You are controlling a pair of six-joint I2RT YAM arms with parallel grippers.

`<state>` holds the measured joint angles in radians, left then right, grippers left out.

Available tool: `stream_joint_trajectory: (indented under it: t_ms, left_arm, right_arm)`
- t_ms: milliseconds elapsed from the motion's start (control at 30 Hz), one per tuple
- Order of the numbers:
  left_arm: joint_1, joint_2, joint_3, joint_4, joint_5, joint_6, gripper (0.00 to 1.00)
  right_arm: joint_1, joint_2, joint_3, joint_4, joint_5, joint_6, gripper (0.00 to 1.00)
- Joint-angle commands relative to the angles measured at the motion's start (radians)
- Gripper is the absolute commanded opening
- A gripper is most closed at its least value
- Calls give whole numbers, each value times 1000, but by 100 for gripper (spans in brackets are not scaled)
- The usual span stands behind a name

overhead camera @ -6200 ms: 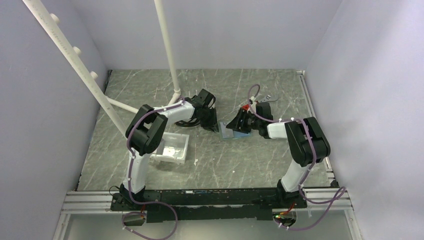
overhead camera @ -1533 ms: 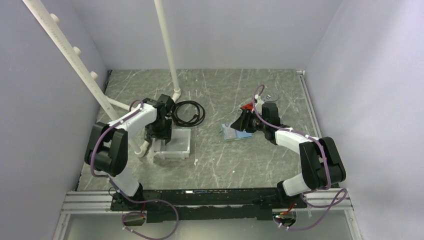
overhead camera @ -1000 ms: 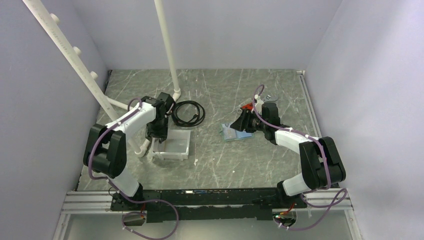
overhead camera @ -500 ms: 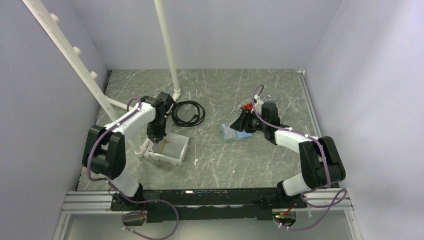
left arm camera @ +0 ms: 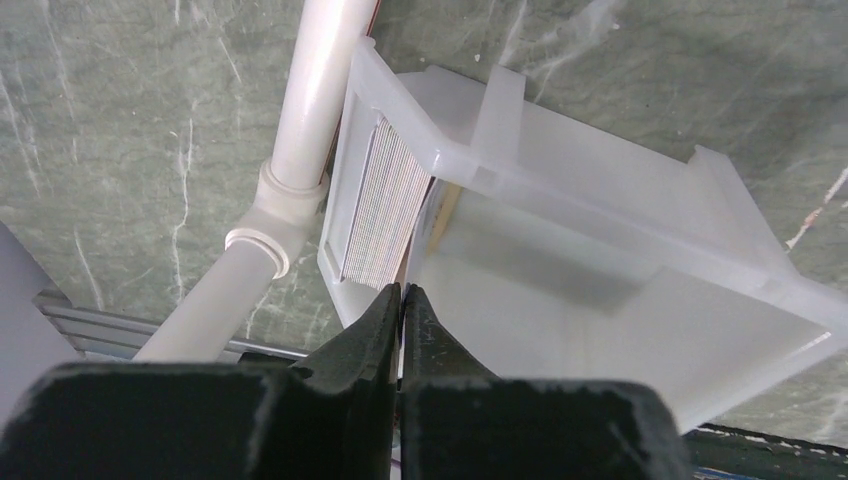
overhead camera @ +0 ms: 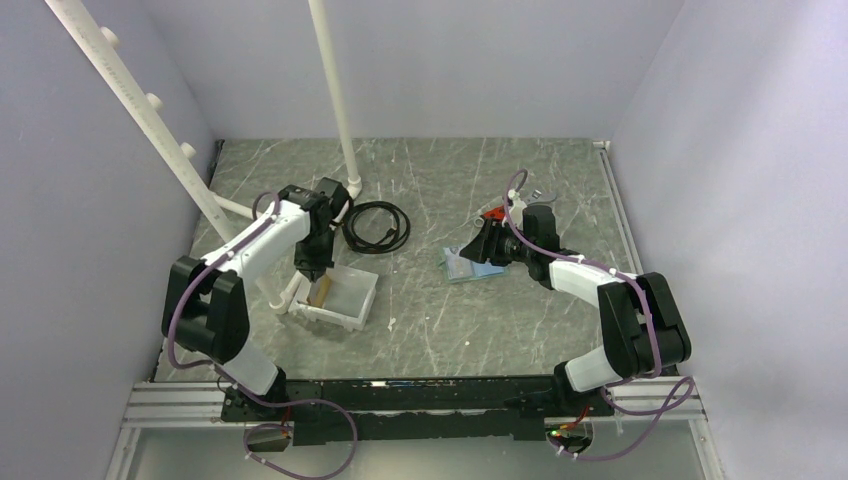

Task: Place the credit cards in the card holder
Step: Pick up the credit card from the storage box, then insert the credit card into the card holder.

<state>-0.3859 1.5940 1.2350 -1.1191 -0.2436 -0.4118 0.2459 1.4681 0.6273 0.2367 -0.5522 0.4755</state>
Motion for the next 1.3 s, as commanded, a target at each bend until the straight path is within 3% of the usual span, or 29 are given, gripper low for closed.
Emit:
stream_joint_trajectory:
  t_ms: [0, 333, 633, 867, 1033, 1267]
  left_arm:
    - [-1, -54, 54, -35, -15, -12, 6]
    - [-1, -109, 123, -76, 71, -17, 0]
    - [-5, -147, 355, 33, 459, -50, 0]
    - [-82, -44, 259, 511, 793, -229, 0]
    - [-175, 130, 237, 730, 795, -323, 0]
    - [-251, 358, 315, 824, 836, -349, 0]
  right_arm:
    - [6, -6, -1, 41, -6, -3, 53]
    - [6, -4, 3, 34, -8, -6, 53]
    - [-2, 8, 59, -70, 76, -35, 54]
    - [-36, 56, 107, -123, 118, -8, 52]
    - [-65, 114, 91, -100, 113, 24, 47]
    - [-89, 188, 87, -91, 123, 49, 42]
